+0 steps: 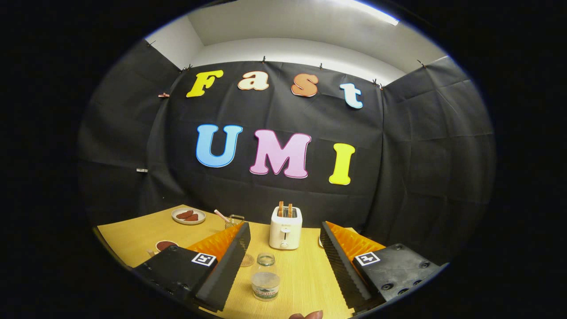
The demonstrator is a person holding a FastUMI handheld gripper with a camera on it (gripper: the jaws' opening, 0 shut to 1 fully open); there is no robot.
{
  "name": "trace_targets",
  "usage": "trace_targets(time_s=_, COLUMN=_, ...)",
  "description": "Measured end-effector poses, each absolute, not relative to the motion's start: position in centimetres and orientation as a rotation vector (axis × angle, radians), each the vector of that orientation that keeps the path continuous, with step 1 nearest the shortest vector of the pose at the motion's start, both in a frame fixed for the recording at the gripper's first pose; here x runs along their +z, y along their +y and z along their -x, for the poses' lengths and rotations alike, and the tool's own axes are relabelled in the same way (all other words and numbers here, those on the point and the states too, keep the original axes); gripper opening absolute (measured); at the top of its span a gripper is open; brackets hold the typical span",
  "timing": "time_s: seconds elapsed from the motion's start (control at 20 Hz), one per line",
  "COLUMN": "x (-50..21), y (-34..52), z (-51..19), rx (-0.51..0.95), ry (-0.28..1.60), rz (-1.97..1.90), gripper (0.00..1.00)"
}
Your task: Take the bottle from table, then pour the juice into the cup, finally place the bottle on the coaster
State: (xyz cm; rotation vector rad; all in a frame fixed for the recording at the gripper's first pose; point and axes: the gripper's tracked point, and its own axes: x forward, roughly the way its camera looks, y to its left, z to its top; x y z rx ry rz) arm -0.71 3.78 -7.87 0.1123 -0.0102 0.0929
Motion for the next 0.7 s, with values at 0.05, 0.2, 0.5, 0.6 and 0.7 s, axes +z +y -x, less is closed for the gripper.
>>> trace_targets(time_s=0.05, x=-9.2, y=4.1, z=0.7, rx=0.1, ry=-0.002, rz=-0.114, gripper=0.97)
trace_targets(time_s=0.2, x=-13.6, y=5.1, z=0.7, rx=0.129, ry=0.033, rz=-0.126, gripper=0.97)
trace_targets(time_s=0.5, x=-21.3, y=6.9, z=-1.0, rx=0.161, ry=0.079, rz=-0.162, gripper=0.98)
trace_targets(time_s=0.6, x=-22.9, y=8.1, z=-1.6, rx=0.18, ry=0.085, rz=-0.171, gripper=0.98)
trace_targets(time_s=0.7, x=-24.3, y=9.1, z=-2.1, rx=0.195, ry=0.093, rz=-0.168, gripper=0.98)
